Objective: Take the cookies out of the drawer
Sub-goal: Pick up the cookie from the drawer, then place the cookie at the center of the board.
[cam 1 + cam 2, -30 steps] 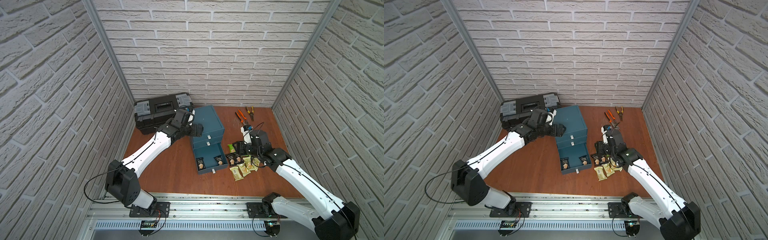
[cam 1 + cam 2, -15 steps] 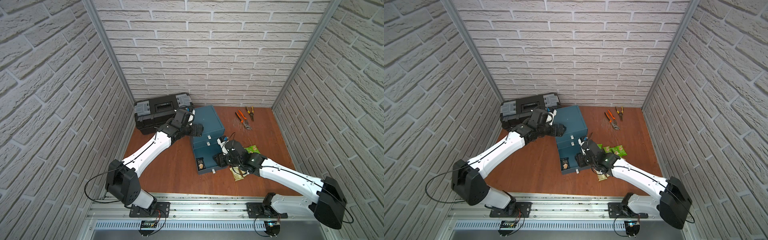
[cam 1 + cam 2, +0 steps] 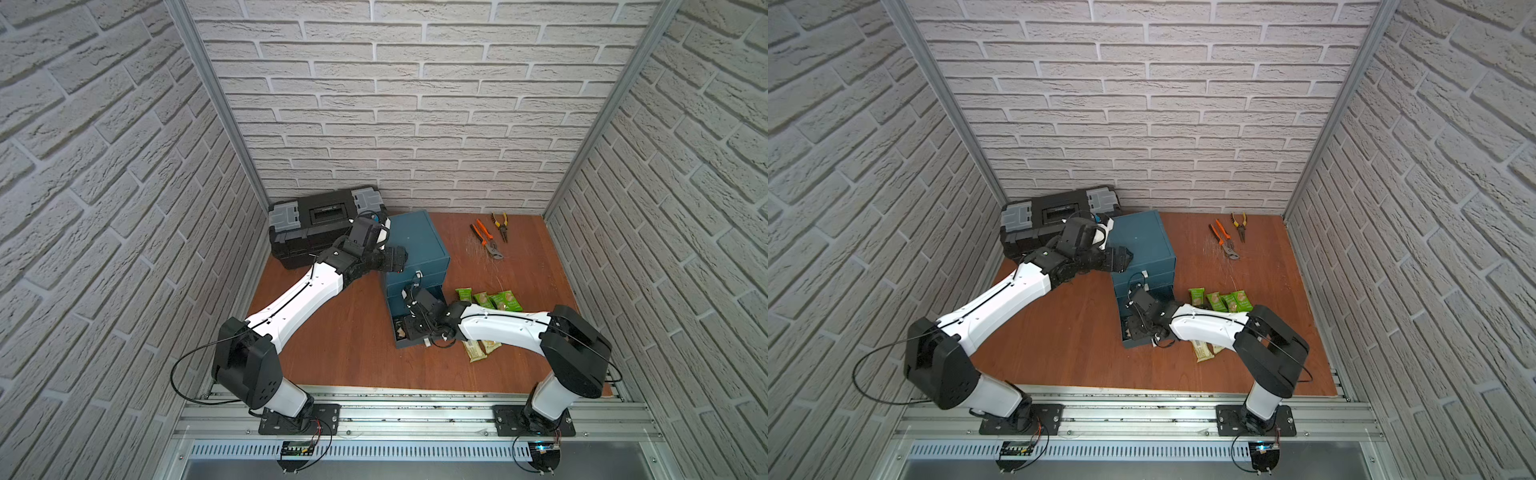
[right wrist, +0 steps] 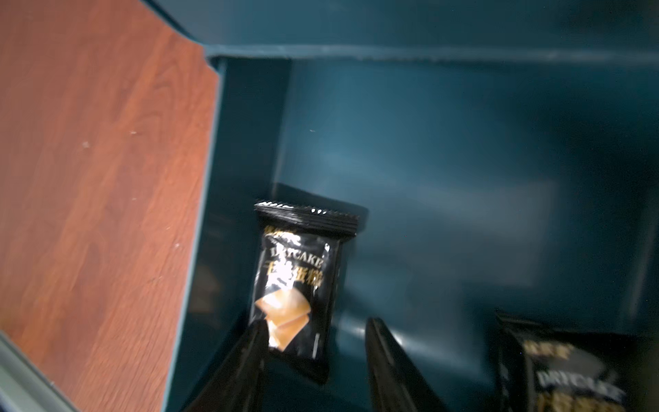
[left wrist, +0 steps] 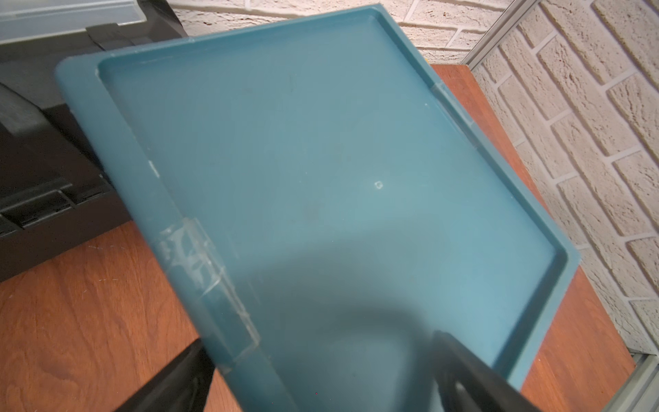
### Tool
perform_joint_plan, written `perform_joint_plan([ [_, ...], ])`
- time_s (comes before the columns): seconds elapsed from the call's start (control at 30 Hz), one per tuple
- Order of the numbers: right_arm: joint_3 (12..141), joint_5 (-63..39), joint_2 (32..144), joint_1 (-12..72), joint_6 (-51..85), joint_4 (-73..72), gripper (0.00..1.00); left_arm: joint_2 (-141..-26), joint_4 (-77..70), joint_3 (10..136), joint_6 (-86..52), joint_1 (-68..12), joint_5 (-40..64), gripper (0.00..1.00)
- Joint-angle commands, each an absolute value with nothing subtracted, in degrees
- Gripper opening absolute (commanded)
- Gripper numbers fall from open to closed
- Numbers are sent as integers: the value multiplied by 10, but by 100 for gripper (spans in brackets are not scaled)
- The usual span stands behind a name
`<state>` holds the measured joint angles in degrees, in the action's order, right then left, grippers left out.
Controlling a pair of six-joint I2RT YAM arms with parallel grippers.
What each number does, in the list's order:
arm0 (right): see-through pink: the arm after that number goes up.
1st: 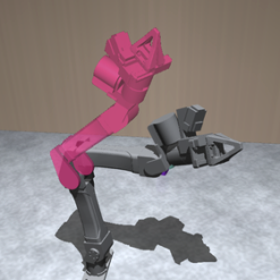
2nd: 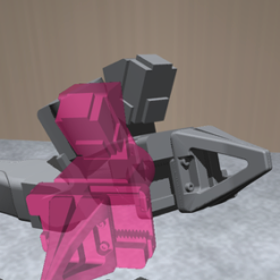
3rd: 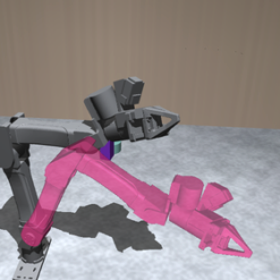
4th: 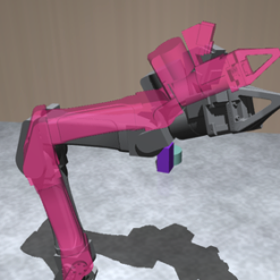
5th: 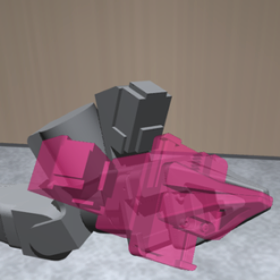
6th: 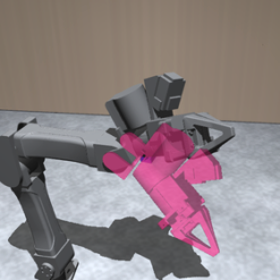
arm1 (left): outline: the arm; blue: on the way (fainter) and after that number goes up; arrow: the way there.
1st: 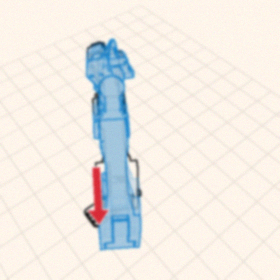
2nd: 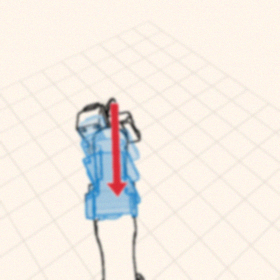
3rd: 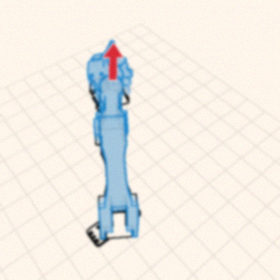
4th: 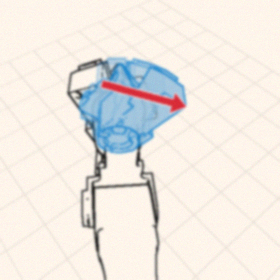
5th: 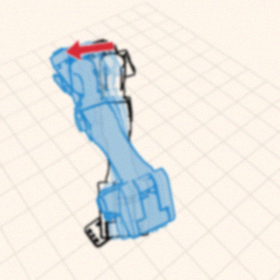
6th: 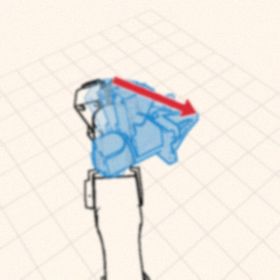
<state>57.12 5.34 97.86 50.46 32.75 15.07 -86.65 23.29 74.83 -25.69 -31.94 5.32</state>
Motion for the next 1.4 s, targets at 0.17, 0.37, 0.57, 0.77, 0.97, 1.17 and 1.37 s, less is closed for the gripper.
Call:
perform_joint_plan([
  [0.17, 605, 52, 1043, 511, 335, 121, 57, -891, 256, 738, -241, -323, 65, 98],
  [0.37, 619, 43, 1066, 514, 332, 118, 50, -891, 254, 739, -242, -323, 67, 98],
  [0.57, 618, 61, 1043, 514, 329, 133, 23, -889, 256, 739, -241, -324, 66, 99],
  [0.77, 619, 84, 981, 514, 314, 160, 7, -889, 257, 732, -243, -323, 64, 99],
  [0.97, 626, 101, 933, 515, 302, 202, 4, -884, 259, 731, -245, -324, 60, 98],
  [1.17, 612, 117, 873, 514, 304, 224, 4, -885, 264, 737, -242, -324, 56, 98],
  [1.37, 591, 136, 773, 514, 310, 256, 4, -888, 265, 739, -244, -324, 56, 99],
])
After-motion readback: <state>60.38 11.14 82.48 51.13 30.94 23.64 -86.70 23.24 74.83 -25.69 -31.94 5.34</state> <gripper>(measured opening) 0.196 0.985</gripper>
